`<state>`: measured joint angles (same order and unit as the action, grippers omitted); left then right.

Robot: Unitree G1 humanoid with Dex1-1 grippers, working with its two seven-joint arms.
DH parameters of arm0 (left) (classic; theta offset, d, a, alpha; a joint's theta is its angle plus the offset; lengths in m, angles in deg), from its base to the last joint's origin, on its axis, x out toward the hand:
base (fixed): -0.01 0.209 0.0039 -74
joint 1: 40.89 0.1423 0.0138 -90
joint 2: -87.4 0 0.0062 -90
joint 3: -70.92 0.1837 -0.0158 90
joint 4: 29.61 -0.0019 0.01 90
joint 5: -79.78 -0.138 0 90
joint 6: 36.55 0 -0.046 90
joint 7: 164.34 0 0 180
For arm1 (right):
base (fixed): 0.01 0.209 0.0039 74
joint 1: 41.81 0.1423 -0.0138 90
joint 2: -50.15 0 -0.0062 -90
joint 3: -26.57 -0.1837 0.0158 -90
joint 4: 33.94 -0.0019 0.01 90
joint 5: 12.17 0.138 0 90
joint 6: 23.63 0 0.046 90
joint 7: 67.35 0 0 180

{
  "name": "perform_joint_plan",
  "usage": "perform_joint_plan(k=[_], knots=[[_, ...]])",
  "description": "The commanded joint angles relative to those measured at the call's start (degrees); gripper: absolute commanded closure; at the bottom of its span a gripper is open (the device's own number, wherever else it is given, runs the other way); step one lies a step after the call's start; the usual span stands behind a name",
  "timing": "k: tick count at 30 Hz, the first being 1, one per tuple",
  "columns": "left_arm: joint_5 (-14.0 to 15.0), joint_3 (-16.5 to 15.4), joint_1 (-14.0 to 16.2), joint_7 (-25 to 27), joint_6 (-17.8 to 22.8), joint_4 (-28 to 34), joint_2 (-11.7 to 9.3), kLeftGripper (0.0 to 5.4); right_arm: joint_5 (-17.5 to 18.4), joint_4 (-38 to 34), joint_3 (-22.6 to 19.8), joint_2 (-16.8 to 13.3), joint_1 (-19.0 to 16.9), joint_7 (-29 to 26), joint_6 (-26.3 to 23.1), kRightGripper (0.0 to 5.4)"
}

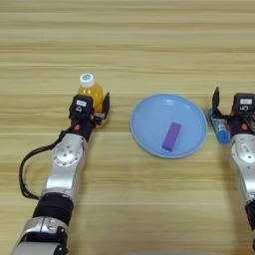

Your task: Move the objects on the table

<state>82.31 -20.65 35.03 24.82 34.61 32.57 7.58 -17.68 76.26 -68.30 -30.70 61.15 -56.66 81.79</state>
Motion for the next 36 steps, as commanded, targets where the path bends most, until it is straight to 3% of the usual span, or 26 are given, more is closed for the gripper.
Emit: perform_joint_plan(k=[1,6,7,12,19,26,32,36], knots=[[-0.66,0.86,2.28,0.54,1.92,0.53,0.08,2.04,-0.47,0.10,0.05,-0.11,0.56,-0.13,-0.64,0.00],[-0.84,1.04,2.00,0.45,1.99,-0.67,-0.01,2.04,-0.49,0.18,0.06,-0.09,0.63,-0.09,-0.61,0.00],[-0.86,1.07,1.96,0.46,2.03,-0.76,-0.03,1.75,-0.49,0.18,0.06,-0.09,0.63,-0.08,-0.60,0.00],[-0.41,1.06,1.59,1.01,1.46,-1.58,0.00,1.36,-0.50,0.13,0.07,-0.11,0.59,-0.11,-0.60,0.00],[0.53,-0.21,-1.50,1.73,-3.57,-7.58,0.36,0.66,-0.48,-0.34,0.14,-0.25,0.21,-0.43,-0.70,0.00],[1.14,-0.40,-2.31,3.66,-7.69,-10.20,1.51,0.02,-0.69,-1.35,0.18,-0.95,-0.67,-1.18,-0.83,0.00],[0.75,-0.31,-2.06,3.61,-8.86,-10.52,2.29,0.02,-1.05,-5.06,0.42,-1.84,-2.43,-2.98,-3.01,0.00],[0.52,0.06,-1.06,3.45,-9.12,-9.28,2.98,0.02,-0.17,-12.83,1.80,-1.35,-4.79,-5.98,-7.39,0.00]])
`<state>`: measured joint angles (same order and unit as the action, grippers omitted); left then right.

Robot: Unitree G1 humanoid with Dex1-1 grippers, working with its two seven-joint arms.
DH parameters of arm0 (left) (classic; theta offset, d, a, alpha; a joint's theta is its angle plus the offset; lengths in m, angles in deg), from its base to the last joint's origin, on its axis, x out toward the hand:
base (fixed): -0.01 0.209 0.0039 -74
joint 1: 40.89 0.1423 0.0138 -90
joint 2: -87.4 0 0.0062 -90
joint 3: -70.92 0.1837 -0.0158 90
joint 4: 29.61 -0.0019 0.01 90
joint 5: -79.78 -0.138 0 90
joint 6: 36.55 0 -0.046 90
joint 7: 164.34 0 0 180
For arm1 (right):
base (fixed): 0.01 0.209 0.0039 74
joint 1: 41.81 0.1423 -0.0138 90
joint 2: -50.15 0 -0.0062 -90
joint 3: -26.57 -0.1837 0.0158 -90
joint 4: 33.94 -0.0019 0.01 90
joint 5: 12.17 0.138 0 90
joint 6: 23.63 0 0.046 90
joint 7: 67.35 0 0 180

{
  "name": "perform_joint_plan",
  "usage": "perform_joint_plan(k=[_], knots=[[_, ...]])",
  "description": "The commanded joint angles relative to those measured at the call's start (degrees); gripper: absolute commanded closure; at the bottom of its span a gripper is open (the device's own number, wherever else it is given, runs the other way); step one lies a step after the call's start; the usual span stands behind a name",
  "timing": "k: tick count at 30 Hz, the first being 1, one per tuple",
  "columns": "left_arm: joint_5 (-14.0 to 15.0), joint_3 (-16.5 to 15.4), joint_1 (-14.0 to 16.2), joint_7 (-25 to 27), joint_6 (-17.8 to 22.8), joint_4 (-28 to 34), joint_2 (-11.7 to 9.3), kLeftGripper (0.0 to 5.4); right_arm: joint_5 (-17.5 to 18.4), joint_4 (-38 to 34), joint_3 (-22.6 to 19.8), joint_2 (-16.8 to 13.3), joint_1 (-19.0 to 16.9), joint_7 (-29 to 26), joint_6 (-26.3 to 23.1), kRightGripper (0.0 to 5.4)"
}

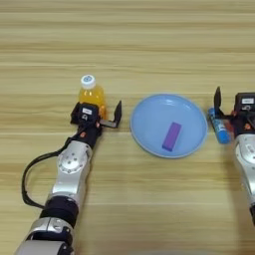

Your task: Move the objects on the table

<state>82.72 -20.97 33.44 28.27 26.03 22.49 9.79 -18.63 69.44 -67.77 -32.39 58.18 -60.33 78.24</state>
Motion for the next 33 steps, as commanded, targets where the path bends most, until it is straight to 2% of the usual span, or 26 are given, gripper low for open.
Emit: perform_joint_plan(k=[1,4,9,14,19,27,33], knots=[[0.03,0.47,0.79,-0.08,-0.54,1.15,0.95,0.02,1.46,-8.17,1.64,0.76,-2.54,-3.16,-5.17,0.00],[-0.25,0.48,1.10,-0.61,-0.51,1.17,1.36,0.02,3.04,-14.93,3.42,2.18,-4.98,-5.50,-9.83,0.00],[-0.57,0.96,2.03,-1.31,-0.33,2.43,2.22,0.02,3.40,-24.55,6.32,3.44,-8.22,-7.85,-18.74,0.00],[-1.02,1.69,2.92,-2.00,-0.05,3.95,3.22,0.02,4.91,-33.46,7.98,4.67,-8.45,-9.03,-31.89,0.00],[-1.38,2.48,3.61,-2.87,0.23,4.83,3.99,0.02,6.47,-39.86,9.17,4.48,-7.78,-10.92,-43.15,0.00],[-1.69,3.52,4.47,-4.12,0.42,5.78,4.97,0.02,16.50,-46.24,9.20,6.32,-6.72,-15.58,-62.26,0.00],[-1.91,4.02,4.87,-4.71,0.45,6.27,5.43,0.02,22.31,-44.99,5.31,8.78,-4.47,-15.48,-70.26,0.00]])
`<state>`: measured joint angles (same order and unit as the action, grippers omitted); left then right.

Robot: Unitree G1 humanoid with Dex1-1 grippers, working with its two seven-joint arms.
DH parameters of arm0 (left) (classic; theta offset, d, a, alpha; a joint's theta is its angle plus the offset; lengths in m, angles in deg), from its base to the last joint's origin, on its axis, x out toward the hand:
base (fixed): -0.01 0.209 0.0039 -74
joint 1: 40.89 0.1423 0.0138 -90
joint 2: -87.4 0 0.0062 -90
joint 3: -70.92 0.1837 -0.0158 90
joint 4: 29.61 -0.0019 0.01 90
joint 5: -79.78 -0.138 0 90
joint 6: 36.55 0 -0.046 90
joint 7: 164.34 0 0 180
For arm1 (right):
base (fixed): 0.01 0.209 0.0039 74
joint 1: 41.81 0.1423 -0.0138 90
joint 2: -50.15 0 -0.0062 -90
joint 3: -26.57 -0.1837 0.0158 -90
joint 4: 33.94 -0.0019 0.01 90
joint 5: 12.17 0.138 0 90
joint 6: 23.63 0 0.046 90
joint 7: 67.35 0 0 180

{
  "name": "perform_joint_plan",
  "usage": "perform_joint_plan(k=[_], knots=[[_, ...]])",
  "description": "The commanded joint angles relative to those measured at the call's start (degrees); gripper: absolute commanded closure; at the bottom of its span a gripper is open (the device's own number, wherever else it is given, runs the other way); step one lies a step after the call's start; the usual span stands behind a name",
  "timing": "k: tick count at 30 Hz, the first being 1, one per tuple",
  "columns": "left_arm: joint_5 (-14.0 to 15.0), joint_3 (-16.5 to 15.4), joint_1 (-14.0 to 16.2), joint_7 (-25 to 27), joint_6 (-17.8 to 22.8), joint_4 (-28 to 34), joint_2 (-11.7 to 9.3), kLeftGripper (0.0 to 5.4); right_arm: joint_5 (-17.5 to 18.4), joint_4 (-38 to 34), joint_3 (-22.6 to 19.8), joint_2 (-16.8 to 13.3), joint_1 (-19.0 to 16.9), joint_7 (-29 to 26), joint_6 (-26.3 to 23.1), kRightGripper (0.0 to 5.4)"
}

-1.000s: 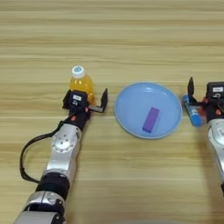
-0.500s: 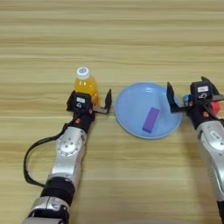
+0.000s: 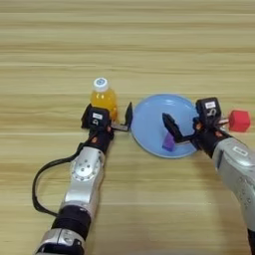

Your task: Move the objects on the table

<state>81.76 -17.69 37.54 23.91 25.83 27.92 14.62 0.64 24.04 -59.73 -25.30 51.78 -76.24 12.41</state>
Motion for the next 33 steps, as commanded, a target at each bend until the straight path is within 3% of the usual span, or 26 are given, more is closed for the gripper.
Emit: perform_joint_plan(k=[1,4,8,15,27,33], knots=[[-0.97,0.81,0.85,-0.44,0.68,0.97,0.65,0.02,3.85,0.78,-3.35,2.10,2.29,0.45,-5.39,0.00],[-1.07,0.92,1.07,-0.59,0.79,1.34,0.80,0.02,5.05,2.56,-4.32,2.78,3.85,0.78,-7.23,0.00],[-0.99,1.10,1.37,-0.57,1.00,1.99,0.81,0.02,3.15,6.53,-4.71,1.27,5.60,2.62,-6.27,0.00],[-1.11,1.45,1.82,-0.68,1.23,2.64,1.02,0.02,3.50,8.34,-4.21,1.19,6.03,3.09,-7.18,0.00],[-1.94,2.30,2.50,-1.84,1.64,3.79,1.71,0.02,4.62,-0.69,-0.06,1.79,1.16,4.21,-14.27,0.00],[-2.13,2.51,2.86,-2.01,1.84,4.49,1.95,0.02,4.76,0.49,-0.28,2.05,-0.74,4.28,-15.07,0.00]])
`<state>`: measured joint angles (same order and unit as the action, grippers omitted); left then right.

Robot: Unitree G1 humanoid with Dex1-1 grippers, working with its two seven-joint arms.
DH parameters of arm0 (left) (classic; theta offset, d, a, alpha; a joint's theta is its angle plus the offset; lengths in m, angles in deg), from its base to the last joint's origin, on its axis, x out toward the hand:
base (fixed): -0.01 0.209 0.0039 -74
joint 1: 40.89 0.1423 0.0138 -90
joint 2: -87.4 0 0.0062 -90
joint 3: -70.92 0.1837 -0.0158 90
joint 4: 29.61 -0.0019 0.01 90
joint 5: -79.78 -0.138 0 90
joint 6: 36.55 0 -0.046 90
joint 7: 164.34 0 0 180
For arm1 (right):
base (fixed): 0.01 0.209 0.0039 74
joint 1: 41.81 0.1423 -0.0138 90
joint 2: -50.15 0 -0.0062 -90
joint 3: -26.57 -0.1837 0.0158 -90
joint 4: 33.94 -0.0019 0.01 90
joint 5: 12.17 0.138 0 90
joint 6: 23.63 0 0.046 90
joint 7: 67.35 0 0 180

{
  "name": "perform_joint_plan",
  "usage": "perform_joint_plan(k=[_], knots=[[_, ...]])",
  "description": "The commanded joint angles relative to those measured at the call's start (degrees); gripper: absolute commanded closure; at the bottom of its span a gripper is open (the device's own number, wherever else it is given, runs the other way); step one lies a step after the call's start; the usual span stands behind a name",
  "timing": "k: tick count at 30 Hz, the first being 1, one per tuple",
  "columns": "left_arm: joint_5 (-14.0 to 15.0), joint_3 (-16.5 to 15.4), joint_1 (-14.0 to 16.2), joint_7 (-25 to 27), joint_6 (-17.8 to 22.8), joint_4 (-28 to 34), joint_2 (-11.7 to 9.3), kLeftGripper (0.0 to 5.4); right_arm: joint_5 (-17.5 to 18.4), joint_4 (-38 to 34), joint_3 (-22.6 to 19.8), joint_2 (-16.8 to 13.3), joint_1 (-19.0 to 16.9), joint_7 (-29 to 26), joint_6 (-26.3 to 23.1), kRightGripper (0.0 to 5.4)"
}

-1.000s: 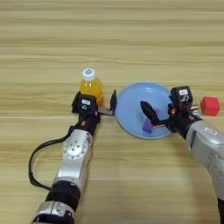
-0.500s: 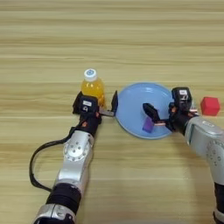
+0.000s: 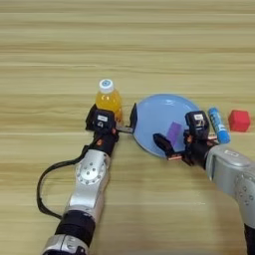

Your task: Move the objects on the table

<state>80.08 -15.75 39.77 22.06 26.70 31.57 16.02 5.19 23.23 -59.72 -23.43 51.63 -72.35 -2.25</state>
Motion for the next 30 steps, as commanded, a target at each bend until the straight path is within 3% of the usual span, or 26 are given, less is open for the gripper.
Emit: perform_joint_plan(k=[1,9,17,27,30], knots=[[-0.46,0.60,0.68,-0.18,0.99,0.96,0.54,0.02,-0.11,2.18,-0.52,0.12,-0.56,0.48,0.16,0.00],[-0.48,0.81,1.03,-0.18,1.15,1.64,0.48,0.02,-0.39,5.64,-1.08,0.09,-0.50,0.75,2.25,0.00],[-0.67,1.09,1.42,-0.46,1.40,2.36,0.59,0.02,-0.96,8.49,1.95,-0.92,-0.67,0.55,3.78,0.00],[-0.67,1.13,1.42,-0.72,1.76,2.61,0.58,0.02,-0.03,7.26,1.45,-0.94,-0.74,0.90,1.50,0.00],[-0.63,1.18,1.44,-0.78,1.85,2.70,0.57,0.00,0.75,7.16,0.45,-0.18,-0.79,0.93,0.02,0.35]])
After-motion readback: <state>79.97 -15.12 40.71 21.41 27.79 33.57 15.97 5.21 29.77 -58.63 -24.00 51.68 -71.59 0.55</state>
